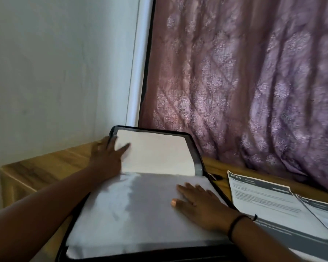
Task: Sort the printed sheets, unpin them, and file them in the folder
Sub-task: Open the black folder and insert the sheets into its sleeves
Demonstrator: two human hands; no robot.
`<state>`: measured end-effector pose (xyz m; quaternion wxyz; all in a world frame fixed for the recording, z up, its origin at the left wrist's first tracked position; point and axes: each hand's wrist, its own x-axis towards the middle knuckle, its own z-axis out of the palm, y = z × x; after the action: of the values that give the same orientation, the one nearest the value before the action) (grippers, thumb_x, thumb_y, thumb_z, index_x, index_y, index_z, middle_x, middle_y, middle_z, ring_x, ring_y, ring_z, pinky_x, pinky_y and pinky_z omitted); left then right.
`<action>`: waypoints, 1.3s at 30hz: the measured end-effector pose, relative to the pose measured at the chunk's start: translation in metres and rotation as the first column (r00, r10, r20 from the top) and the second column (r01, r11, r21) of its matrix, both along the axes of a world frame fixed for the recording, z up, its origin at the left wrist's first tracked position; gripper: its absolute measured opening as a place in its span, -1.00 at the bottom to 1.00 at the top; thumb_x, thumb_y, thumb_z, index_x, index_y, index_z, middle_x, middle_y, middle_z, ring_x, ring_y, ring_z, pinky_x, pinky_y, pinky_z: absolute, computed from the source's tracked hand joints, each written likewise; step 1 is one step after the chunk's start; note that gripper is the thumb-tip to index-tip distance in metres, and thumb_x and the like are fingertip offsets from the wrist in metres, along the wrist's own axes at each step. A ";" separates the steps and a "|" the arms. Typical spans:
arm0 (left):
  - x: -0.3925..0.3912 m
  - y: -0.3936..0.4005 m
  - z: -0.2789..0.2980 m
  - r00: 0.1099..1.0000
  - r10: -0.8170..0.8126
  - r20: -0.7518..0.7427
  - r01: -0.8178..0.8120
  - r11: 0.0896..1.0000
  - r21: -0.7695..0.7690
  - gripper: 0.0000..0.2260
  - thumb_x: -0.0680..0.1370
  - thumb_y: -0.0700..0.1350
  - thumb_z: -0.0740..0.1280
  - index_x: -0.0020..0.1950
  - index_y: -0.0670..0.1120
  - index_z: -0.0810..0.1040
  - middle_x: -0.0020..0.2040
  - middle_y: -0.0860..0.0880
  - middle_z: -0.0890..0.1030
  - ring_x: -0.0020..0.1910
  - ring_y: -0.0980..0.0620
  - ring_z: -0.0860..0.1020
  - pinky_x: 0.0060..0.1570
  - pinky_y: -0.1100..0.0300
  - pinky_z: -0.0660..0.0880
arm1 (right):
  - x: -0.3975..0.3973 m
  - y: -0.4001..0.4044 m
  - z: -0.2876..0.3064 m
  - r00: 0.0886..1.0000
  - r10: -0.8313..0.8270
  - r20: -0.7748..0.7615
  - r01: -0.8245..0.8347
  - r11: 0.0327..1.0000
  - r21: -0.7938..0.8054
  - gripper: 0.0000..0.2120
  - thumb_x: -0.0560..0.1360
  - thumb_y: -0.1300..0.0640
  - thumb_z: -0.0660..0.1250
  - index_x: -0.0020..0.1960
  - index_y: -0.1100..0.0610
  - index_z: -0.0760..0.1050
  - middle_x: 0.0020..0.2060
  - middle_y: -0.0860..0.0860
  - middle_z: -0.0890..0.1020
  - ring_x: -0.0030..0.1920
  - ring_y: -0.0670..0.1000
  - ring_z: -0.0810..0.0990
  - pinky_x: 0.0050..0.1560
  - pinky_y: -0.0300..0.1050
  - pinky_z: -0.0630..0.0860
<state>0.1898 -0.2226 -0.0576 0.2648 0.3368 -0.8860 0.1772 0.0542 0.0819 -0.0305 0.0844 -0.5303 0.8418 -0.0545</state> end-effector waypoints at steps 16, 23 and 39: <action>-0.129 0.113 0.043 0.938 -0.099 0.333 0.013 0.968 0.250 -0.22 0.47 0.44 0.03 0.56 0.11 -0.14 0.58 -0.12 -0.14 0.50 -0.37 -0.10 0.36 -0.35 0.04 | -0.001 0.005 0.001 0.999 0.028 -0.015 -0.027 0.998 0.048 -0.28 0.51 -0.41 -0.10 0.57 -0.11 -0.10 0.58 -0.01 -0.07 0.56 0.09 -0.12 0.50 0.14 -0.18; -0.156 0.084 0.040 0.873 -0.179 0.454 -0.172 0.758 0.629 -0.10 0.27 0.59 0.03 0.53 0.27 -0.08 0.59 -0.06 -0.09 0.53 -0.24 0.01 0.44 -0.26 0.01 | -0.012 -0.002 -0.008 0.999 0.031 -0.022 -0.028 0.994 0.107 -0.29 0.53 -0.40 -0.13 0.56 -0.14 -0.20 0.57 -0.02 -0.18 0.55 0.08 -0.24 0.48 0.11 -0.29; -0.142 0.101 0.020 0.987 -0.076 0.143 0.036 0.963 0.266 -0.29 0.46 0.47 -0.06 0.53 0.18 0.04 0.56 -0.06 0.06 0.50 -0.27 0.03 0.39 -0.29 -0.01 | -0.125 0.070 0.033 0.938 -0.345 0.041 0.342 0.892 -0.295 -0.69 0.55 -0.13 0.26 -0.06 0.10 0.58 -0.01 0.02 0.63 0.05 0.08 0.58 -0.02 -0.12 0.43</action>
<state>0.0478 -0.1213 -0.0380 0.1546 0.3292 -0.9284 0.0760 -0.0708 0.1520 0.0024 -0.0124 -0.3802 0.9048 -0.1912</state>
